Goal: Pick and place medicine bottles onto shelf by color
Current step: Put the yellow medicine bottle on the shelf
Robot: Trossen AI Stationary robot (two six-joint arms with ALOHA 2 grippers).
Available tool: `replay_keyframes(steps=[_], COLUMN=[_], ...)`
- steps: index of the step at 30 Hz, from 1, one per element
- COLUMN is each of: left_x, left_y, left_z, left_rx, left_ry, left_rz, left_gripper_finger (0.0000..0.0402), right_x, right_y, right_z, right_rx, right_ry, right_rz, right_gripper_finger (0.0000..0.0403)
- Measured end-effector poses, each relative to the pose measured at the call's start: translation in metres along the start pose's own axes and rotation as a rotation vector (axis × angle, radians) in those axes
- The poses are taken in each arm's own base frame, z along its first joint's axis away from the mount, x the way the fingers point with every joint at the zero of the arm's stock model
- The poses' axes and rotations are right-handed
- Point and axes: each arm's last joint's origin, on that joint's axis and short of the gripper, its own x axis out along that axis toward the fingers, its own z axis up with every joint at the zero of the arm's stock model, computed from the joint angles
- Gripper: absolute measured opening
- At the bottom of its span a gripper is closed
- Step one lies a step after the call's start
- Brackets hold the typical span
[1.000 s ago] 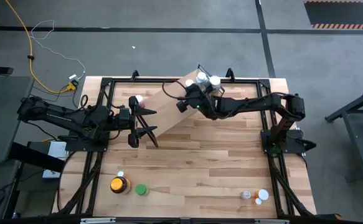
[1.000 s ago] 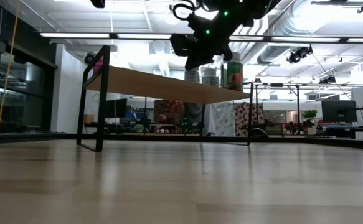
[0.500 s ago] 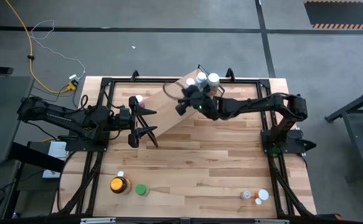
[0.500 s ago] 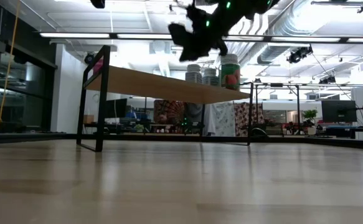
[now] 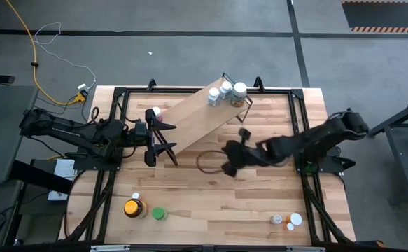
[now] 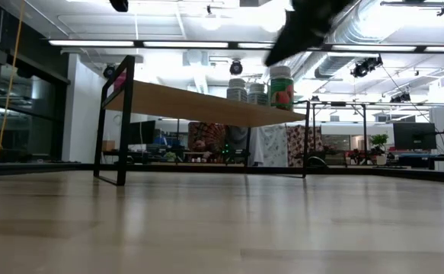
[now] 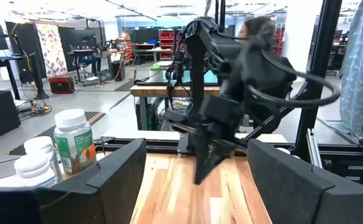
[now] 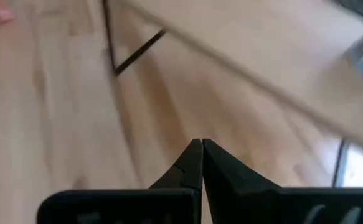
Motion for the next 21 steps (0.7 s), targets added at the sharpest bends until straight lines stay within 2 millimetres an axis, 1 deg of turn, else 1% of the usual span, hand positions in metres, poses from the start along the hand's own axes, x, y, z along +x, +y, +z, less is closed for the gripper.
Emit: replay_keyframes(steps=[3,5,8,11,15,18,21], left_x=[0.000,0.000,0.002,0.005,0.009,0.012,0.014], left_y=[0.000,0.000,-0.001,-0.001,-0.003,-0.003,-0.004], left_z=[0.000,0.000,-0.003,-0.005,-0.009,-0.012,-0.012], left_rx=[0.000,0.001,0.005,0.018,0.078,0.126,0.164], left_ry=[0.001,0.003,0.018,0.031,0.052,0.065,0.052], left_rz=[0.000,0.000,-0.001,0.001,-0.001,-0.002,-0.001], left_gripper_finger=[0.0268,0.0268,0.0268,0.0268,0.0268,0.0268,0.0268], right_x=[-0.012,-0.017,-0.021,-0.024,-0.025,-0.025,-0.024], right_y=[0.005,0.004,-0.006,-0.023,-0.046,-0.060,-0.069], right_z=[-0.028,-0.045,-0.057,-0.057,-0.048,-0.038,-0.028], right_rx=[0.030,0.058,0.081,0.082,0.041,0.016,0.017], right_ry=[-0.072,-0.141,-0.285,-0.447,-0.619,-0.683,-0.706], right_rz=[0.002,0.010,0.046,0.118,0.266,0.325,0.322], right_gripper_finger=[0.0000,0.0000,0.0000,0.0000,0.0000,0.0000,0.0000])
